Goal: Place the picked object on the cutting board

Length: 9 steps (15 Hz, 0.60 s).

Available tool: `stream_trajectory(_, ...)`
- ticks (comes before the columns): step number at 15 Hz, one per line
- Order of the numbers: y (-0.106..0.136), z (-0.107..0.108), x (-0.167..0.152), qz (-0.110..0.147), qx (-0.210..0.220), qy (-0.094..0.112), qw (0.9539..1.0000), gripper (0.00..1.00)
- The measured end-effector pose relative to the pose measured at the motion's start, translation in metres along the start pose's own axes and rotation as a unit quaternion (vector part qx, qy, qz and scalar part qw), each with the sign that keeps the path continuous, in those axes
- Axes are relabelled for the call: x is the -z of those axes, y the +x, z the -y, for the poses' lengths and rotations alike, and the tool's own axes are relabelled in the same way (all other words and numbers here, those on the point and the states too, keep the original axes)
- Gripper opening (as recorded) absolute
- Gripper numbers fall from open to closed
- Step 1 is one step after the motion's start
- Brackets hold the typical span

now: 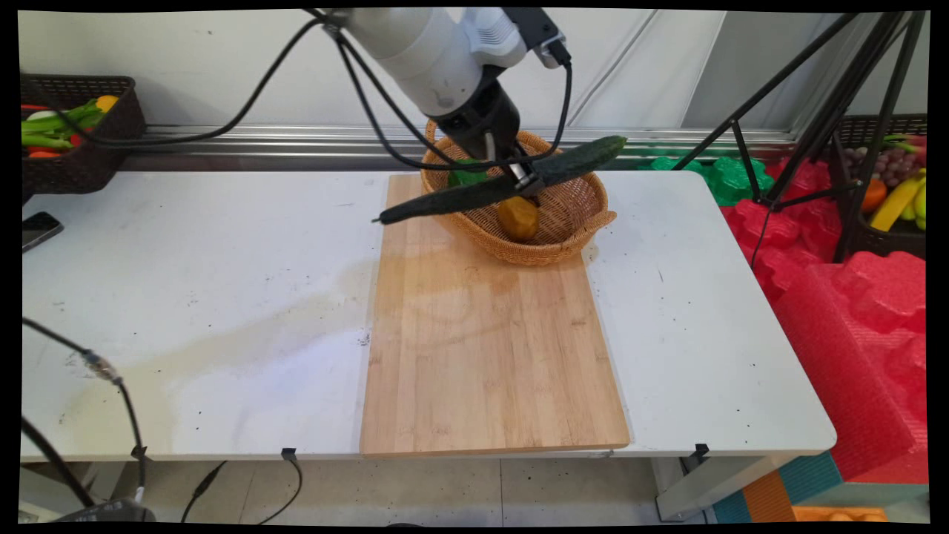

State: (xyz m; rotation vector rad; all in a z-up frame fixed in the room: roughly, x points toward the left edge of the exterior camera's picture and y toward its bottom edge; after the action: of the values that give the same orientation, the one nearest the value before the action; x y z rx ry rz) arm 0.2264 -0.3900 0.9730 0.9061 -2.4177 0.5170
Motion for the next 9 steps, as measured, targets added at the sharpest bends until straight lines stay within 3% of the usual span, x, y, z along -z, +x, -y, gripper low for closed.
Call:
stream_trajectory(5, -0.02, -0.027, 0.024, 0.021, 0.041, -0.013, 0.9989, 0.0)
stream_trajectory(9, -0.036, -0.05, 0.026, 0.042, 0.087, -0.023, 0.9951, 0.0)
